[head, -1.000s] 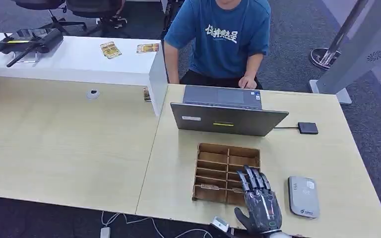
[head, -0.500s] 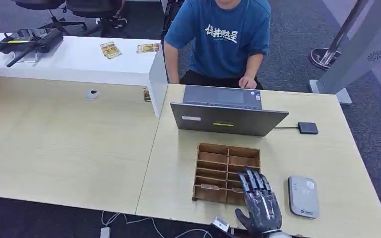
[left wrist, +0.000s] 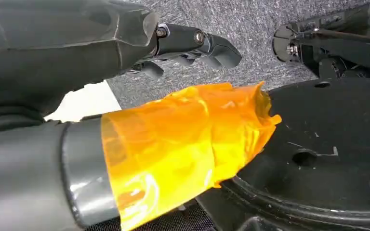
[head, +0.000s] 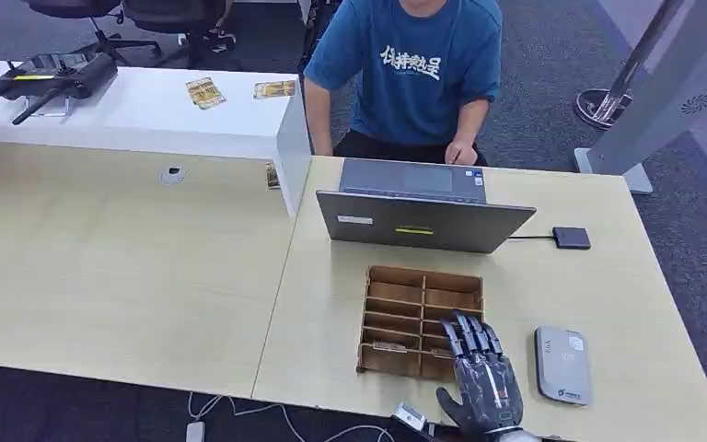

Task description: Pass the card to the sensor for recognition and then transmit it.

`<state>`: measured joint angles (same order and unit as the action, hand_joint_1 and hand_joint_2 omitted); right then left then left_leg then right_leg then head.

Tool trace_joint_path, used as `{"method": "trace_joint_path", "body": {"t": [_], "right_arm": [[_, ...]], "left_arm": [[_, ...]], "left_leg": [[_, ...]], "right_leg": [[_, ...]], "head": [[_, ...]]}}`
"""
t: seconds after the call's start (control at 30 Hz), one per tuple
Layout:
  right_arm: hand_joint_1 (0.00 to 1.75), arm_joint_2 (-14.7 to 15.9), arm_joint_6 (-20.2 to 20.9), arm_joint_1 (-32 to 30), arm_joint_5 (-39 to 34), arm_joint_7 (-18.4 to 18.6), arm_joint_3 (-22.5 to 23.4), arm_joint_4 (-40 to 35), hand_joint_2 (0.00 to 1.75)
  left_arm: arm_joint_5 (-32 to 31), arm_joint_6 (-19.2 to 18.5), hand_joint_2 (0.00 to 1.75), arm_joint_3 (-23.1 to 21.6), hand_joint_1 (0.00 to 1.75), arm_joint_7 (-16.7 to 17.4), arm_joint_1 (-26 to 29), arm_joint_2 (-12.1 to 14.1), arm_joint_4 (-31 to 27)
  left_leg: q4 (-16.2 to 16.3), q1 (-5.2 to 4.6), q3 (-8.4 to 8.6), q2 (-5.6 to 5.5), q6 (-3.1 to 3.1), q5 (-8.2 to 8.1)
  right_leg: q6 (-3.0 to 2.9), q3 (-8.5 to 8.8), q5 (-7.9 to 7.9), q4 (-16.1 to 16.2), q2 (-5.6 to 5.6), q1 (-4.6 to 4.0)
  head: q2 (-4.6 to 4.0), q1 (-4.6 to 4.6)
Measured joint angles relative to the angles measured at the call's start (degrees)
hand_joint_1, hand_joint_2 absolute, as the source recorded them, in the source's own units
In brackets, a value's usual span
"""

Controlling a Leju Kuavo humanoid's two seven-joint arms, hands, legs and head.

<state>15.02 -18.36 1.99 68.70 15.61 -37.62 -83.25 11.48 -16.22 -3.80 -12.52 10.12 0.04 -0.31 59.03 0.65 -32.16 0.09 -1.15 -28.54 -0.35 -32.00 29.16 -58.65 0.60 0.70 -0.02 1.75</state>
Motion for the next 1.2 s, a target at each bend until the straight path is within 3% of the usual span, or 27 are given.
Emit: {"method": "trace_joint_path", "body": {"t": [0.03,0.63,0.67,0.7,0.73,0.77,0.87,1.07,1.17,1.2], "right_arm": [[0.07,0.0,0.0,0.0,0.0,-0.02,0.0,0.0,1.75],[0.1,0.0,0.0,0.0,0.0,-0.02,-0.02,0.0,1.75],[0.59,0.0,0.0,0.0,0.0,-0.02,0.0,0.0,1.75],[1.31,0.0,0.0,0.0,0.0,0.0,0.0,0.0,1.75],[1.43,0.0,0.0,0.0,0.0,-0.02,0.0,0.0,1.75],[1.5,0.0,0.0,0.0,0.0,-0.02,0.0,0.0,1.75],[1.48,0.0,0.0,0.0,-0.02,-0.02,-0.02,0.0,1.75],[1.36,0.0,-0.11,0.32,-0.18,-0.17,0.0,-0.09,1.75],[1.5,0.0,-0.09,0.55,-0.26,-0.2,-0.02,-0.11,1.75],[1.66,0.0,0.02,0.62,-0.41,-0.24,-0.02,-0.11,1.75]], "left_arm": [[0.02,0.0,0.0,0.0,0.0,0.0,0.0,0.0,0.0],[0.07,0.0,0.0,-0.07,0.0,0.0,0.01,0.0,0.0],[0.07,0.0,0.0,-0.07,0.0,0.0,0.01,0.0,0.0],[0.07,0.0,0.0,-0.07,0.0,0.0,0.01,0.0,0.0],[0.07,0.0,0.0,-0.07,0.0,0.0,0.01,0.0,0.0],[0.07,0.0,0.0,-0.07,0.0,0.0,0.01,0.0,0.0],[0.09,0.0,0.0,-0.07,0.0,0.0,0.01,0.0,0.0],[0.11,0.0,0.0,-0.09,0.0,0.0,0.01,0.0,0.0],[0.11,0.0,0.0,-0.11,0.0,0.0,0.03,0.0,0.0],[0.15,0.0,0.0,-0.15,0.0,0.0,0.02,0.0,0.0]], "left_leg": [[0.0,0.0,0.0,0.0,0.0,0.0],[0.0,0.0,0.0,0.0,0.0,0.0],[0.0,0.0,0.0,0.0,0.0,0.0],[0.0,0.0,0.0,0.0,0.0,0.0],[0.0,0.0,0.0,0.0,0.0,0.0],[0.0,0.0,0.0,0.0,0.0,0.0],[0.0,0.0,0.0,0.0,0.0,0.0],[0.0,0.0,0.02,0.0,0.0,0.0],[0.0,0.0,0.01,-0.01,0.0,0.0],[0.0,0.0,0.01,0.0,0.0,0.0]], "right_leg": [[0.0,0.0,0.0,0.0,0.0,0.0],[0.0,0.0,0.0,0.0,0.0,0.0],[0.0,0.0,0.0,0.0,0.0,0.0],[0.0,0.0,0.0,0.0,0.0,0.0],[0.0,0.0,0.0,0.0,0.0,0.0],[0.0,0.0,0.0,0.0,0.0,0.0],[0.0,0.0,0.0,0.0,0.0,0.0],[0.0,0.01,0.0,0.0,0.0,0.0],[0.0,0.01,0.0,0.0,0.01,0.0],[0.0,0.01,0.0,0.0,0.01,0.0]], "head": [[0.0,0.0],[0.0,0.0],[0.0,0.0],[0.0,0.0],[0.0,0.0],[0.0,0.0],[0.0,0.0],[0.0,0.02],[0.0,0.02],[0.0,0.0]]}}
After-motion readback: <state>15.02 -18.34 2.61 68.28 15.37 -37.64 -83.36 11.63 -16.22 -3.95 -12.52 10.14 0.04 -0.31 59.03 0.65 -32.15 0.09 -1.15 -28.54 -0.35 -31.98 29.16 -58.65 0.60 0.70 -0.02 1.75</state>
